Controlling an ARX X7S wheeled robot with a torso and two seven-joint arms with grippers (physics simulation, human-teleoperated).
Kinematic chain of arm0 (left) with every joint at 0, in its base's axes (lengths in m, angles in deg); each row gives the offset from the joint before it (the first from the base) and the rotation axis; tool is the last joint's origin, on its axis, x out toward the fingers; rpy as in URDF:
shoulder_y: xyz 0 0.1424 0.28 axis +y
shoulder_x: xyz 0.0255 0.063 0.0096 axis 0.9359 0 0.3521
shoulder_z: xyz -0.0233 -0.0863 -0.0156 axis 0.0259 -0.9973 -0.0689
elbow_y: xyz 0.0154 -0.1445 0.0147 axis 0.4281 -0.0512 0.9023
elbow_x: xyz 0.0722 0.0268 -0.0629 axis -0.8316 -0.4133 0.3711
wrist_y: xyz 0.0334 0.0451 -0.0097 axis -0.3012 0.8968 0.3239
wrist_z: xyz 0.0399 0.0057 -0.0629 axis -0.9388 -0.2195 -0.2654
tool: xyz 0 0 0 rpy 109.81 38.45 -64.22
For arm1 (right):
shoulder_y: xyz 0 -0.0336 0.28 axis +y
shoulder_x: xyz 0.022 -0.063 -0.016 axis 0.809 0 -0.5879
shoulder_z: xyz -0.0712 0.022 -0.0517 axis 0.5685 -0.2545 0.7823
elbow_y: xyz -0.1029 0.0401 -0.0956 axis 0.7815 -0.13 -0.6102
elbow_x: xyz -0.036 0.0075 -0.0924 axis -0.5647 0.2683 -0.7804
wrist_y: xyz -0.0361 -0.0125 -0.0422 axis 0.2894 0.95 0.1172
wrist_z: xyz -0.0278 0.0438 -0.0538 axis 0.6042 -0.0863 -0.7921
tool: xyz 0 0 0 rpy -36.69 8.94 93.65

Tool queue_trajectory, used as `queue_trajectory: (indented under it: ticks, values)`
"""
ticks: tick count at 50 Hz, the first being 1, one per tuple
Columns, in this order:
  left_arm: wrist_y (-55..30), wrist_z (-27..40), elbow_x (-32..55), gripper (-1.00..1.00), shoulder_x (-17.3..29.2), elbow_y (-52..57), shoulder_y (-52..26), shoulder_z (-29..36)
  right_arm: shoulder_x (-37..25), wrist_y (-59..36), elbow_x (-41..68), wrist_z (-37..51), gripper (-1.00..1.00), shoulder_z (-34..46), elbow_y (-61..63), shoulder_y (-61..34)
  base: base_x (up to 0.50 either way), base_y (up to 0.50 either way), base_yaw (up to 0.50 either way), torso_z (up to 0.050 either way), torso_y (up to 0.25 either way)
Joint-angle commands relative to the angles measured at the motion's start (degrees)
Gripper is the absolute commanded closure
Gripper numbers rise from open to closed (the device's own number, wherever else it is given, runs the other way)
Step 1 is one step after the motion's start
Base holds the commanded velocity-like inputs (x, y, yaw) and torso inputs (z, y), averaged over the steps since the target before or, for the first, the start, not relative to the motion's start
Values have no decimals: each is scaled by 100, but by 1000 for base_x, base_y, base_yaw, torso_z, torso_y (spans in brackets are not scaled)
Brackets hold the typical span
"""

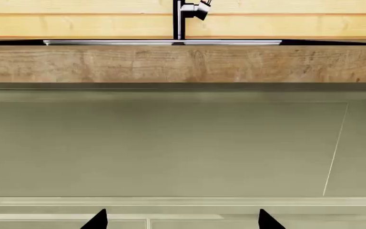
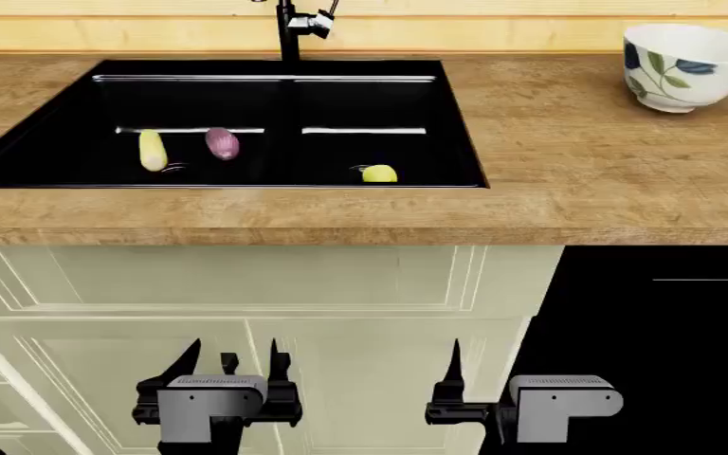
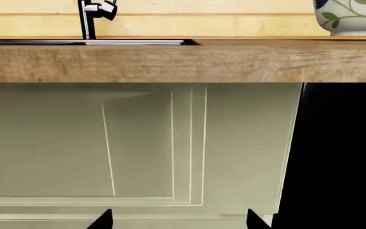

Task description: Pick the pears and eggplants from the sink and place them in one bowl. Place the corn in the other bowl. Then turn off the sink faucet.

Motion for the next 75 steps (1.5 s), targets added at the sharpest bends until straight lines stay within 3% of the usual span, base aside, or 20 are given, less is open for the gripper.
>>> queue_trajectory:
  ticks: [1, 18, 22, 28, 40, 51, 65, 69, 70, 75]
  values:
    - [5, 89, 92, -100, 93, -43, -30, 113, -86, -21, 107, 75, -100, 142, -16, -30, 0, 0, 0, 0, 0]
    - [-39, -35, 802, -100, 354, 22, -101, 315, -345, -113, 636, 161, -100, 405, 213, -88, 0, 0, 0, 18, 0]
    - [-1348, 109, 1004, -100, 463, 1187, -423, 402, -536, -1575, 934, 256, -100, 424, 1915, -260, 0, 0, 0, 50, 0]
    - [-2833, 373, 1313, -100, 553, 2467, -1270, 350, -704, -3699, 1451, 590, -100, 233, 3643, -1276, 0, 0, 0, 50, 0]
    - [-3131, 558, 1432, -100, 764, 3269, -1240, 276, -771, -4372, 1949, 720, -100, 78, 4680, -1359, 1, 129, 0, 50, 0]
    - [-3154, 646, 1388, -100, 876, 3358, -1228, 353, -886, -4362, 1876, 781, -100, 349, 4813, -1366, 11, 500, 0, 50, 0]
    - [-3257, 636, 1533, -100, 924, 3359, -1272, 462, -815, -4308, 2065, 911, -100, 130, 4643, -1362, 42, 429, 0, 35, 0]
    - [-3588, 765, 1454, -100, 973, 3597, -1366, 654, -907, -4673, 1869, 1156, -100, 340, 4755, -1514, 0, 0, 0, 0, 0]
    - [-3999, 825, 1572, -100, 951, 3672, -1527, 621, -866, -4871, 1992, 1163, -100, 265, 4686, -1601, 0, 0, 0, 0, 0]
    - [-5646, 1046, 2451, -100, 487, 3400, -3097, 115, -744, -6016, 2412, 1221, -100, 184, 4022, -2876, 0, 0, 0, 0, 0]
